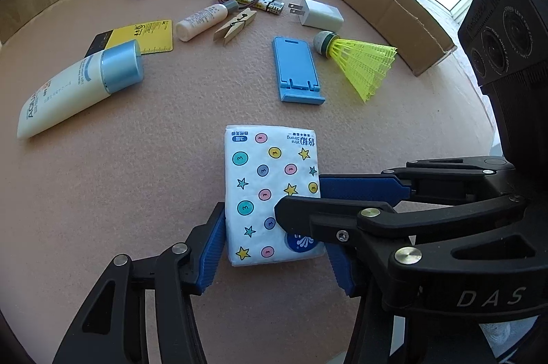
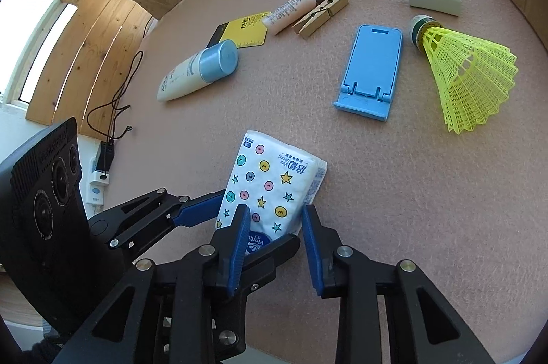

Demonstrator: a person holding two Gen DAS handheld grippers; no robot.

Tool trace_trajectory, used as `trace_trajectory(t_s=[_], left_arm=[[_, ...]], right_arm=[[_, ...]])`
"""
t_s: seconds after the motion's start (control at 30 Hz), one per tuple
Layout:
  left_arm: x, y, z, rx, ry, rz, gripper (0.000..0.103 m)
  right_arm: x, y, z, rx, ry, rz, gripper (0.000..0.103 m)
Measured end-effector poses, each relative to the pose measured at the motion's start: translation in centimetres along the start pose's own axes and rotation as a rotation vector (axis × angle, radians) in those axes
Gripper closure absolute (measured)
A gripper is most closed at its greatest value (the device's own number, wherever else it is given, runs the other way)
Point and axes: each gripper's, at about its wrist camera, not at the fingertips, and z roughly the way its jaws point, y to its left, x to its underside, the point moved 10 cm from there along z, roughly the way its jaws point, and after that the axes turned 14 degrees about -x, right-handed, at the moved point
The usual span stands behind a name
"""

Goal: Organize objects
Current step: 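Carry the tissue pack into the cardboard box and open the right tool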

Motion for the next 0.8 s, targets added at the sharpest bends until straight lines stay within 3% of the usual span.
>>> trace_trajectory(t_s=[0.17, 0.37, 0.8], left_arm=[[-1.2, -0.7, -1.3, -0.003, -0.038, -0.025, 0.046], [-5.0, -3.3, -3.8, 0.001, -0.119, 0.000, 0.046], [-15.5, -13.8, -6.2, 0.029, -0.270, 0.093, 0.046]], right_arm=[[-0.7, 0.6, -1.8, 0.015, -0.025, -0.041, 0.075], [-3.0, 0.8, -6.2, 0.027, -0.098, -0.080, 0.075], [-9.2, -4.3, -17.9, 0.124, -0.277, -0.111, 0.075]])
